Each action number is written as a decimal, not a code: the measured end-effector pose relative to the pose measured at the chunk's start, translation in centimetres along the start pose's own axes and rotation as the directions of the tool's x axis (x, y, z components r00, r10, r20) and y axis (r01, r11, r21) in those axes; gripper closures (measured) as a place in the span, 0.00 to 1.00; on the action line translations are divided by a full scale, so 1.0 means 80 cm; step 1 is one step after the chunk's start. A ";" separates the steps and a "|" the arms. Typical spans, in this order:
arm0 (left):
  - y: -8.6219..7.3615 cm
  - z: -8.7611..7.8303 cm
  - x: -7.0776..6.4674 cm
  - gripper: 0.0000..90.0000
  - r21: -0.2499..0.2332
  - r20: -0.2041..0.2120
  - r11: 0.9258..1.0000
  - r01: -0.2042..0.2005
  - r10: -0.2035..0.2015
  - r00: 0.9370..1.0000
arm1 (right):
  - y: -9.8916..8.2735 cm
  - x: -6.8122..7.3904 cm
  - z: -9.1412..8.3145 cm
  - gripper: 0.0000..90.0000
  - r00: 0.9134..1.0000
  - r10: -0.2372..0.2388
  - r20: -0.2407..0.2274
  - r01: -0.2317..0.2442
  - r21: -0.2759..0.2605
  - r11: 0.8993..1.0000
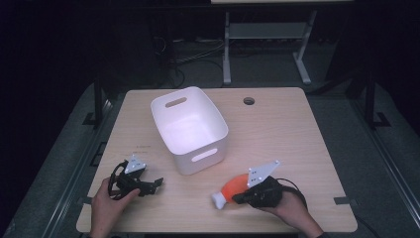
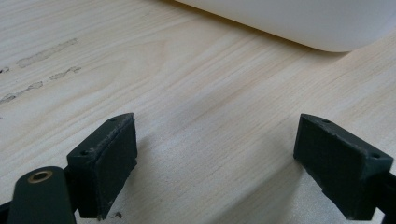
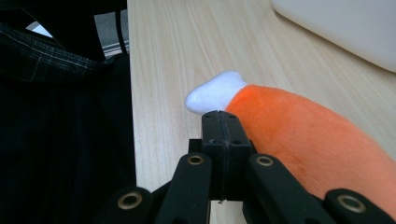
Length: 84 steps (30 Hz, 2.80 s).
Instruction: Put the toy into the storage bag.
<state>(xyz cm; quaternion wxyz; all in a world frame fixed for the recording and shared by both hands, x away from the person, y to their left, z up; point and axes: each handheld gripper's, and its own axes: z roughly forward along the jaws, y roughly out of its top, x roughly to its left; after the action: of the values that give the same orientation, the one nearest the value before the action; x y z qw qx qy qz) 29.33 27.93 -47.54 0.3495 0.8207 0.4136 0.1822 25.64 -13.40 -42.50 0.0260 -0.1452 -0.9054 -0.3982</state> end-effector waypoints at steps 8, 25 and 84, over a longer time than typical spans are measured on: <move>0.000 0.000 0.000 0.14 0.000 0.000 1.000 0.000 0.000 1.000 | 0.007 0.000 0.015 1.00 1.000 -0.022 -0.022 0.023 0.026 0.999; 0.000 0.000 0.000 0.14 0.002 0.001 1.000 -0.001 0.001 1.000 | 0.018 -0.004 0.032 1.00 0.998 -0.047 -0.035 0.049 0.052 0.997; 0.000 0.000 0.000 0.14 0.002 0.000 1.000 0.000 0.000 1.000 | 0.039 -0.053 0.025 1.00 0.990 0.069 0.123 -0.074 0.038 0.996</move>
<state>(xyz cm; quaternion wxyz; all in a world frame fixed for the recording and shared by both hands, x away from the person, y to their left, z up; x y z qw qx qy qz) 29.33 27.93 -47.52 0.3485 0.8212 0.4137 0.1817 30.72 -10.99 -42.32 -0.0119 -0.2011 -0.9078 -0.3679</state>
